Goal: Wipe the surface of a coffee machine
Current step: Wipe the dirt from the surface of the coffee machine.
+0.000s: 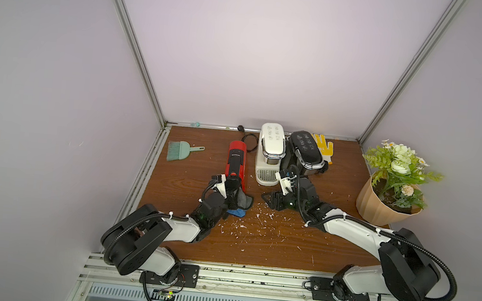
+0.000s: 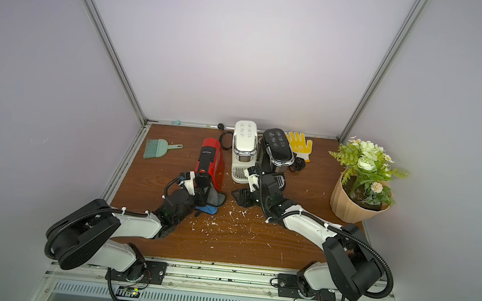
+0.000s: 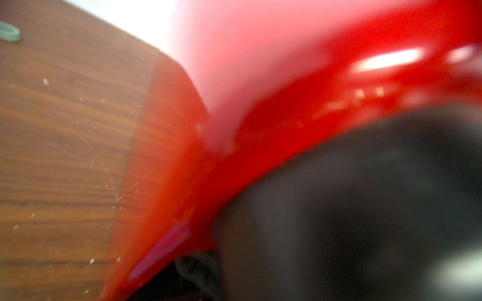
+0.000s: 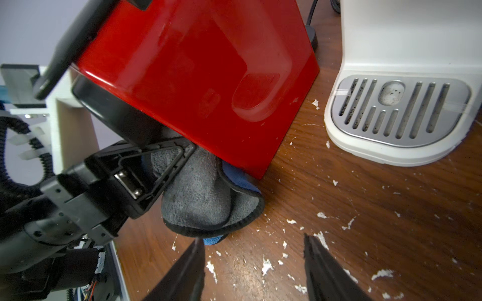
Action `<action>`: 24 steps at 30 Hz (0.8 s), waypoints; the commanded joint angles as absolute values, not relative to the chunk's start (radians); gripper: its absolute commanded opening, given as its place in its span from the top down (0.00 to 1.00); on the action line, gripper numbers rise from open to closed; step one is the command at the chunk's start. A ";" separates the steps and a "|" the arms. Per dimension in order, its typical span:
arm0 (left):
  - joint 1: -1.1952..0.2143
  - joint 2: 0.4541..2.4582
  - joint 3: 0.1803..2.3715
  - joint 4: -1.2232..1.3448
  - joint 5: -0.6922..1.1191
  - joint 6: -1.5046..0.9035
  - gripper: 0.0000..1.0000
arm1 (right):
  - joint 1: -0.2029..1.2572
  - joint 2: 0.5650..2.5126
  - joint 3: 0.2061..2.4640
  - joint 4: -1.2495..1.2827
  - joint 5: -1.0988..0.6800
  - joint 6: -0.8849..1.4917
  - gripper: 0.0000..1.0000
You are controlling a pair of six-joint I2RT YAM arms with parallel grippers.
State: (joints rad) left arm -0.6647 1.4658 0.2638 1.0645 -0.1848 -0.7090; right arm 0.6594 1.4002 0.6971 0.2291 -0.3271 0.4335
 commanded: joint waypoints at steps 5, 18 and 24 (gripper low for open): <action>-0.644 1.740 0.197 1.625 -0.207 -0.698 1.00 | 0.659 1.385 0.712 0.251 -0.348 0.414 0.37; -0.643 1.676 0.272 1.403 -0.216 -0.650 1.00 | 0.659 1.396 0.706 0.262 -0.352 0.416 0.37; -0.667 1.561 0.243 1.442 -0.185 -0.549 1.00 | 0.659 1.413 0.719 0.263 -0.362 0.412 0.37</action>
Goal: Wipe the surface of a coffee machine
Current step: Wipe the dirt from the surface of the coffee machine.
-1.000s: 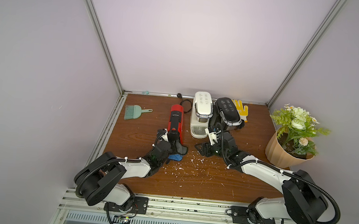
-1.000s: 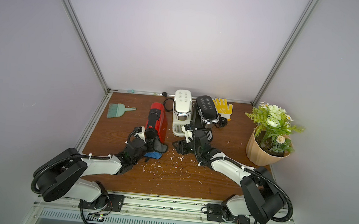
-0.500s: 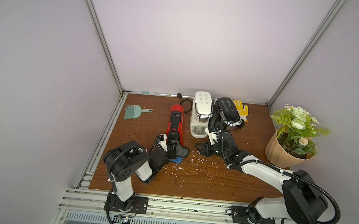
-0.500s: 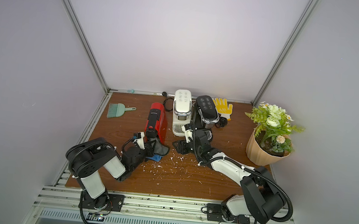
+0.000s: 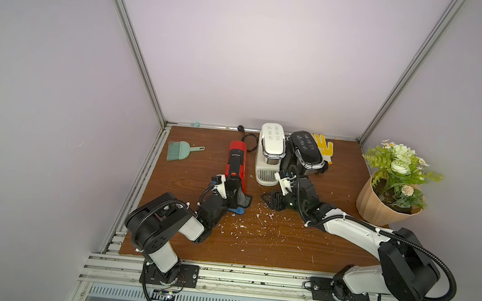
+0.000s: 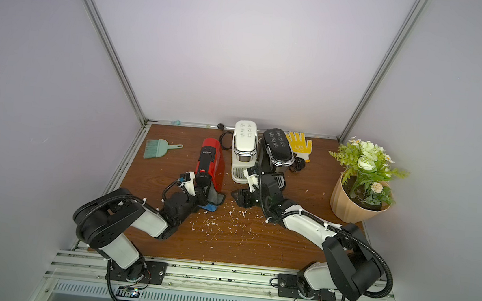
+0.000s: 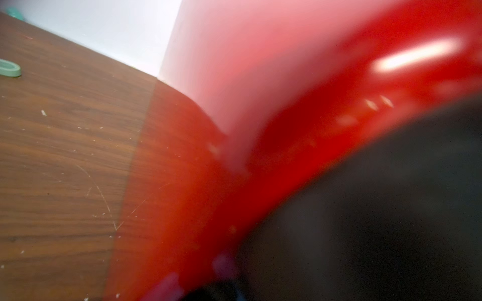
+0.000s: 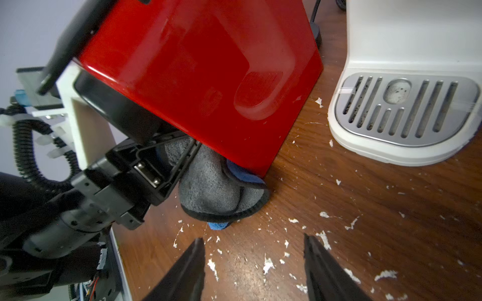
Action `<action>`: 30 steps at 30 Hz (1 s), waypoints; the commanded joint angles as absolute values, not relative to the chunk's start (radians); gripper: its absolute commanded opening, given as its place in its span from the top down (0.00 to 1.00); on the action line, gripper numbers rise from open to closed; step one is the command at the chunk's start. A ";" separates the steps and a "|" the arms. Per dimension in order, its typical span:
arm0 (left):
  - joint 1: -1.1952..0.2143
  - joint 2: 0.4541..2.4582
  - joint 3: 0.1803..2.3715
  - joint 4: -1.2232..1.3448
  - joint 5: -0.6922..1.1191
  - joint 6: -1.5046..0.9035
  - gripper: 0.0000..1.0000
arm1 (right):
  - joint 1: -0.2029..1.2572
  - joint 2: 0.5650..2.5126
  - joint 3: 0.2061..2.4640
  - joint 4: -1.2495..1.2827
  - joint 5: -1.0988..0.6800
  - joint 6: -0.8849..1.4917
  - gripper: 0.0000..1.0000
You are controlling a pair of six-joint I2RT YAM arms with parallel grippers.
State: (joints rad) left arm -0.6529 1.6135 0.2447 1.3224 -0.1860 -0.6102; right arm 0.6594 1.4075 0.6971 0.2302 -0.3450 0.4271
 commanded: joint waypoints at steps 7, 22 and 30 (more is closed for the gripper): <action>-0.631 1.697 0.263 1.591 -0.216 -0.564 1.00 | 0.659 1.408 0.727 0.253 -0.363 0.404 0.37; -0.597 1.851 0.380 1.370 -0.260 -0.633 1.00 | 0.658 1.359 0.706 0.214 -0.345 0.382 0.37; -0.597 1.754 0.273 1.268 -0.326 -0.660 1.00 | 0.660 1.382 0.711 0.232 -0.354 0.388 0.37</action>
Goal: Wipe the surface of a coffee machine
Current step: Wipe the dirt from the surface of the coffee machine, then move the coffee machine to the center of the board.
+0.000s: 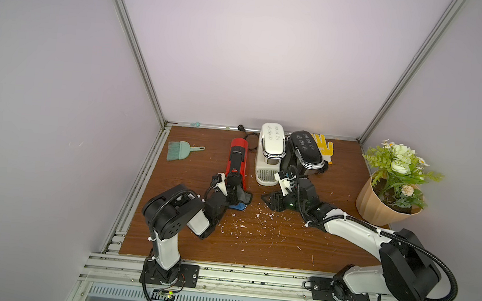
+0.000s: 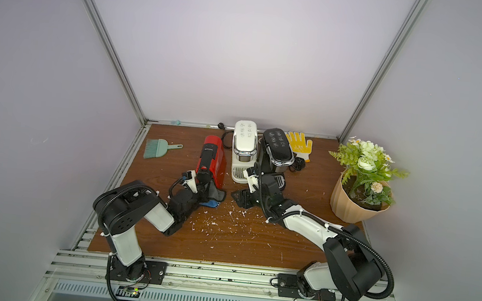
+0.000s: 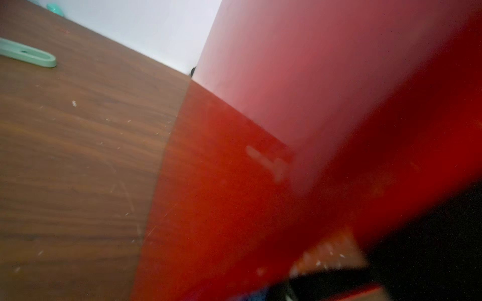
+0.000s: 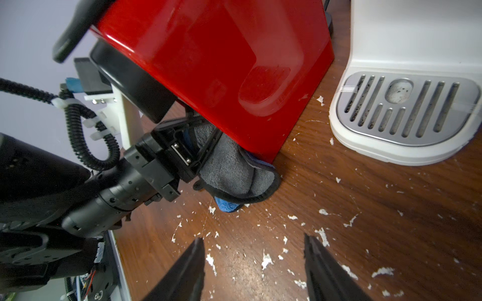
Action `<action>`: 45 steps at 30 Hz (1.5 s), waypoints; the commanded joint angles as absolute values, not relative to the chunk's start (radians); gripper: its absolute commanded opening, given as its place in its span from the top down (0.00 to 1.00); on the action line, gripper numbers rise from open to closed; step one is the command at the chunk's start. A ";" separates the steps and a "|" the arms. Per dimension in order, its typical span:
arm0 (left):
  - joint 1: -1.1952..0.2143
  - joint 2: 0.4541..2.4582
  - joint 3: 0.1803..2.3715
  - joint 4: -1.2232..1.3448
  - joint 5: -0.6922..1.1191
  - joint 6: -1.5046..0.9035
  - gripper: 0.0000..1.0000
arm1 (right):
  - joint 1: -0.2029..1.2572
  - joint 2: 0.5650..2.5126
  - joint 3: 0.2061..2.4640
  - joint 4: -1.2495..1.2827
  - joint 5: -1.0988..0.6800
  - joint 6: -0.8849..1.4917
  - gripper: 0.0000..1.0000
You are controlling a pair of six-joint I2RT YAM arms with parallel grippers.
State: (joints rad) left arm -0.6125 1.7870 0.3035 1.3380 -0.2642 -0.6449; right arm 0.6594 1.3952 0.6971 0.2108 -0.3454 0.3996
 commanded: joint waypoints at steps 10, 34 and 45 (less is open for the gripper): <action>-0.489 1.661 0.222 1.206 -0.263 -0.647 1.00 | 0.683 1.519 0.775 0.315 -0.354 0.460 0.37; -0.486 1.343 0.148 1.015 -0.225 -0.614 1.00 | 0.899 1.994 0.918 0.818 0.388 1.013 0.43; -0.485 1.191 0.154 0.843 -0.150 -0.580 1.00 | 0.875 2.194 1.164 0.786 0.395 1.039 0.44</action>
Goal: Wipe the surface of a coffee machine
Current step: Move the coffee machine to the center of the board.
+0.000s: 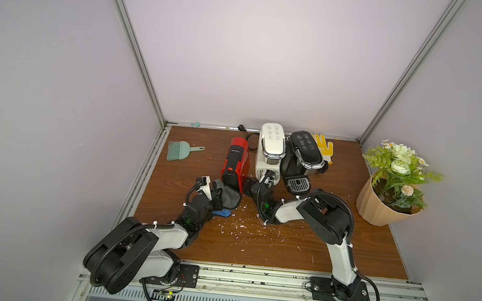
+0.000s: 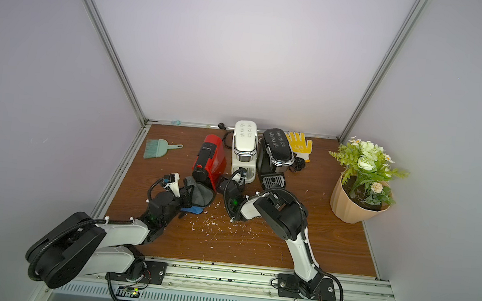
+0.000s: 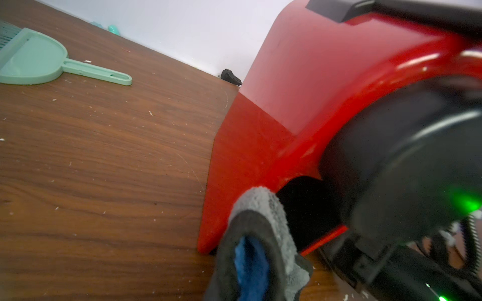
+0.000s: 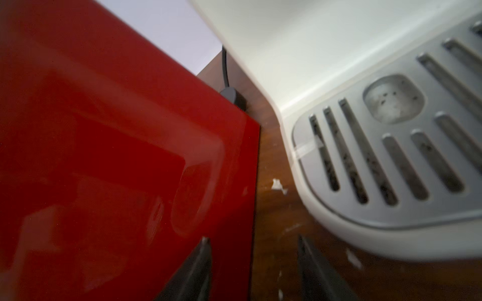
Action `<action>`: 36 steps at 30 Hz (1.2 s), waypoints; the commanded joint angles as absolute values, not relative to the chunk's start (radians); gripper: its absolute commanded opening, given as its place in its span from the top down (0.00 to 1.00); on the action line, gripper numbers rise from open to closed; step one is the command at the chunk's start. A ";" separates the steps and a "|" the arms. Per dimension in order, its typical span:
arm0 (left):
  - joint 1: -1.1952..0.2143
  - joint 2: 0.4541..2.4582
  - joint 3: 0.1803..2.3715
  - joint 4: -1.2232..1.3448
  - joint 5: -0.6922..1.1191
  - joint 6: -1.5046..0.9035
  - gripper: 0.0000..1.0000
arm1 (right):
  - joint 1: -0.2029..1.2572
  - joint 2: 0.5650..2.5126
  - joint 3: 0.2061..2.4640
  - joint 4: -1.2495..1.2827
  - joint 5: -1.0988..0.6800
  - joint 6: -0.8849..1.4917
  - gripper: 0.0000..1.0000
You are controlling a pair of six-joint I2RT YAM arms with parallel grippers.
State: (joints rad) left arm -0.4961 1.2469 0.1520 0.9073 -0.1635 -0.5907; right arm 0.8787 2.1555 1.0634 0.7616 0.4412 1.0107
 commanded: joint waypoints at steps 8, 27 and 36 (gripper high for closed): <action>-0.485 1.051 0.143 0.713 -0.156 -0.553 1.00 | 0.884 2.338 1.384 0.697 0.229 1.010 0.44; -0.486 0.752 0.111 0.463 -0.196 -0.591 1.00 | 0.945 2.541 1.735 0.555 -0.035 0.954 0.44; -0.485 0.689 0.204 0.378 0.031 -0.569 1.00 | 0.918 2.197 1.420 0.602 -0.029 0.816 0.42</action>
